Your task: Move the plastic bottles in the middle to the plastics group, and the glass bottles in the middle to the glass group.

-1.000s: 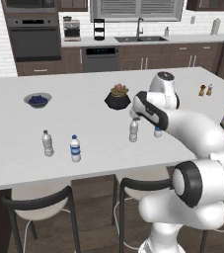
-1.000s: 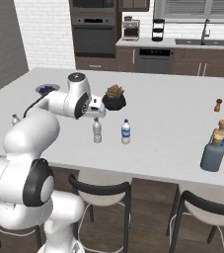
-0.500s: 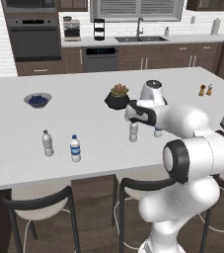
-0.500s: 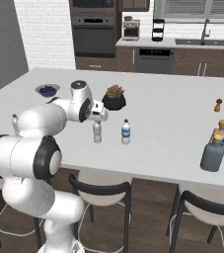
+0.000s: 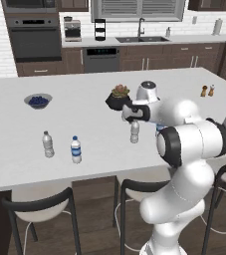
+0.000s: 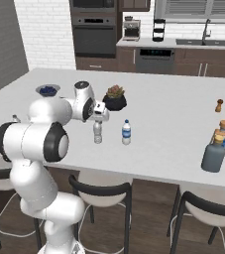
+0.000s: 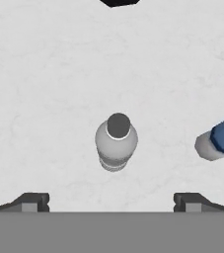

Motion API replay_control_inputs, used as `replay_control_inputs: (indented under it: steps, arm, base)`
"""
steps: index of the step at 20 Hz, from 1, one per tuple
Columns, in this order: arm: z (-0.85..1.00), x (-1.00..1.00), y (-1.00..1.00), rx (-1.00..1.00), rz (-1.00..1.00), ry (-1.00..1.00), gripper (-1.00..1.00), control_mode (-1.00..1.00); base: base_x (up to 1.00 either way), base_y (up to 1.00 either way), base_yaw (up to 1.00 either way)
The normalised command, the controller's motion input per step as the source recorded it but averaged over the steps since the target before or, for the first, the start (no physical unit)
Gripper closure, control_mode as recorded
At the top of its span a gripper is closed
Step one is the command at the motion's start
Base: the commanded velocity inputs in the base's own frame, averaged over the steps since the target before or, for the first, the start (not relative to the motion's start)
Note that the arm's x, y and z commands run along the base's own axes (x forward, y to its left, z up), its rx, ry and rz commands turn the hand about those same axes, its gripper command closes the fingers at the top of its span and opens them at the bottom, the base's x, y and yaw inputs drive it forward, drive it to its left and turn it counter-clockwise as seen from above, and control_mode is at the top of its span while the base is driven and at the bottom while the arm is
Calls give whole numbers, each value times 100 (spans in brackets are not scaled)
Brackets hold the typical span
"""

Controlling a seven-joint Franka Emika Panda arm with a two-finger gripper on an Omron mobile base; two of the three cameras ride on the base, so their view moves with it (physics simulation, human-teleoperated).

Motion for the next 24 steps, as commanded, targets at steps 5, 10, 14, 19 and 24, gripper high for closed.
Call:
replay_control_inputs:
  steps: [5, 10, 14, 19, 24]
  arm:
    - [-3, 26, 1, 0, 0, 4, -100, -100]
    - [-33, 35, 0, 0, 0, 4, -100, -100]
    - [-34, 21, 0, 0, 0, 4, -100, -100]
    - [-10, 2, 0, 0, 0, 0, -100, -100]
    - [-18, 1, -2, 0, -3, 0, -100, -100]
  base:
    - [0, 0, 0]
    - [0, 0, 0]
    - [0, 0, 0]
    - [0, 0, 0]
    - [0, 0, 0]
